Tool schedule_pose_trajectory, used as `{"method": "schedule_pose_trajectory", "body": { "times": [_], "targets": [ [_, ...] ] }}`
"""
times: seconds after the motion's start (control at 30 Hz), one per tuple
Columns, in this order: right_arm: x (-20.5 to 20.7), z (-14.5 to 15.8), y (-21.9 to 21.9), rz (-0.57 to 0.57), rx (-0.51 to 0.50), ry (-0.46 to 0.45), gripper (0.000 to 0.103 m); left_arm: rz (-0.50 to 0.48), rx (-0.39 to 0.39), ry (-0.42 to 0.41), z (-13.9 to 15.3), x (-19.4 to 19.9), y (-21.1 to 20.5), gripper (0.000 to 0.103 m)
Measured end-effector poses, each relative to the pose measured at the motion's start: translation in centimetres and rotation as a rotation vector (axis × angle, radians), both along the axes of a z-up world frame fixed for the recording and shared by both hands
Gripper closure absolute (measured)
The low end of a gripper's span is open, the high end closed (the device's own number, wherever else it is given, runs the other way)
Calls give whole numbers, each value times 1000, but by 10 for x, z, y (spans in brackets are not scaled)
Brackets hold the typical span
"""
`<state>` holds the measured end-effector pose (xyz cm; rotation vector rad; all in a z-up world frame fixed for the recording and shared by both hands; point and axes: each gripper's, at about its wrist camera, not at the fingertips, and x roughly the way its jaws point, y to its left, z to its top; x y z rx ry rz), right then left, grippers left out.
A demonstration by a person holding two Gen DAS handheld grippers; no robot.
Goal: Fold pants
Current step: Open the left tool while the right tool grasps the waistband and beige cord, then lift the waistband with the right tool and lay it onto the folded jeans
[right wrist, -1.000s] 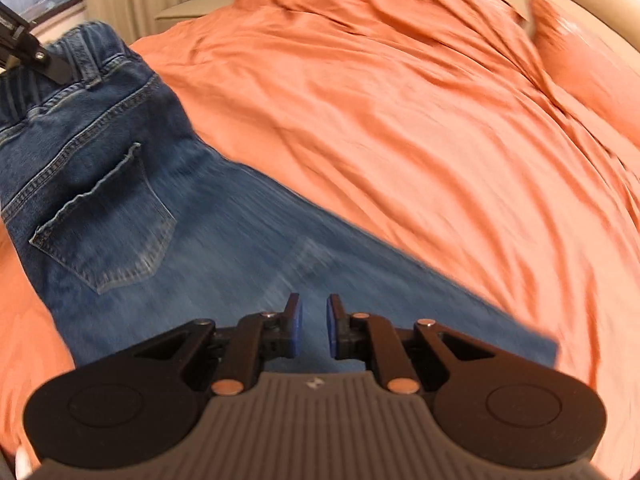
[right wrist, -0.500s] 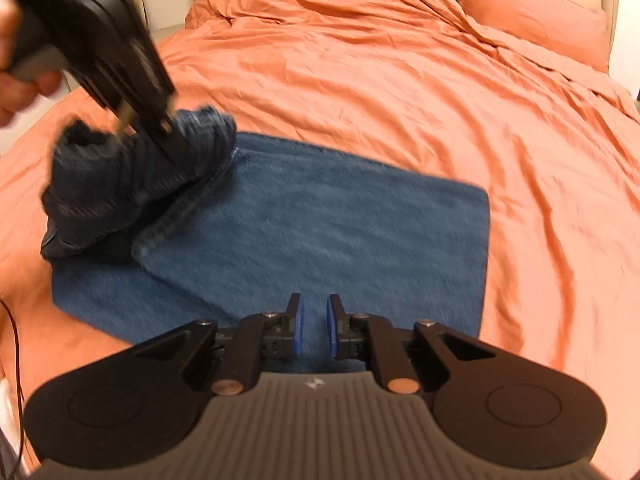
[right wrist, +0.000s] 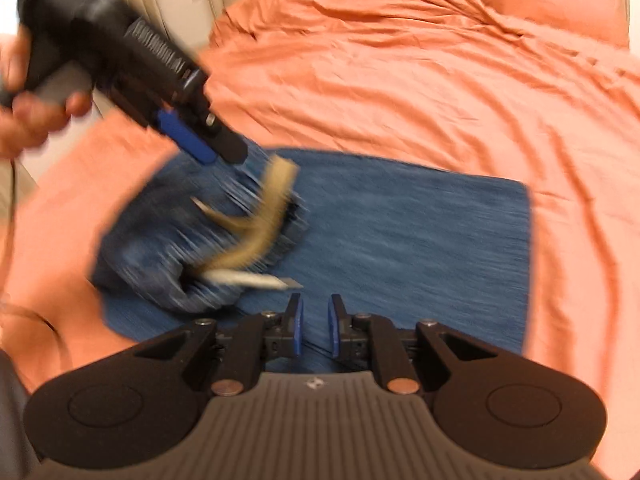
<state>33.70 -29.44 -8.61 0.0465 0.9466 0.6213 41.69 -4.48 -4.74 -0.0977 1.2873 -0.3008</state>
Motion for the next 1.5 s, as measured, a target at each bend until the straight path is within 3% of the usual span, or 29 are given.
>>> {"method": "schedule_pose_trajectory", "body": {
  "times": [0.1, 0.17, 0.3, 0.4, 0.53, 0.63, 0.67, 0.7, 0.83, 0.97, 1.07, 1.3, 1.4, 1.5],
  "targets": [
    [12, 3, 15, -27, 124, 58, 88, 2, 50, -62, 5, -9, 31, 53],
    [21, 5, 27, -44, 176, 70, 79, 11, 69, -82, 2, -15, 52, 53],
    [45, 0, 45, -86, 263, 133, 79, 45, 91, -90, -6, -20, 90, 53],
    [64, -11, 57, -160, 249, 193, 77, 60, 62, -72, -15, -21, 113, 53],
    [83, -33, 64, -219, 244, 281, 62, 66, 27, -67, -29, -22, 132, 53],
    [90, -48, 67, -235, 257, 328, 65, 82, -4, -60, -36, -23, 142, 53],
    [90, -52, 67, -241, 278, 339, 80, 89, -10, -60, -36, -23, 145, 53],
    [89, -52, 67, -239, 294, 338, 80, 93, -13, -61, -37, -23, 147, 53],
    [76, -26, 80, -163, 205, 205, 90, 85, -43, -82, -37, -24, 150, 57],
    [66, 1, 68, -147, 253, 172, 92, 67, -91, -106, -34, -26, 147, 64],
    [65, -5, 54, -203, 246, 215, 93, 39, -75, -100, -38, -24, 137, 73],
    [54, -43, 31, -278, 187, 315, 96, -21, -31, -86, -51, -22, 110, 74],
    [59, -42, 35, -265, 196, 317, 92, -21, -4, -77, -55, -20, 107, 75],
    [61, -41, 29, -285, 215, 344, 71, -12, -6, -75, -56, -20, 108, 75]
  ]
}}
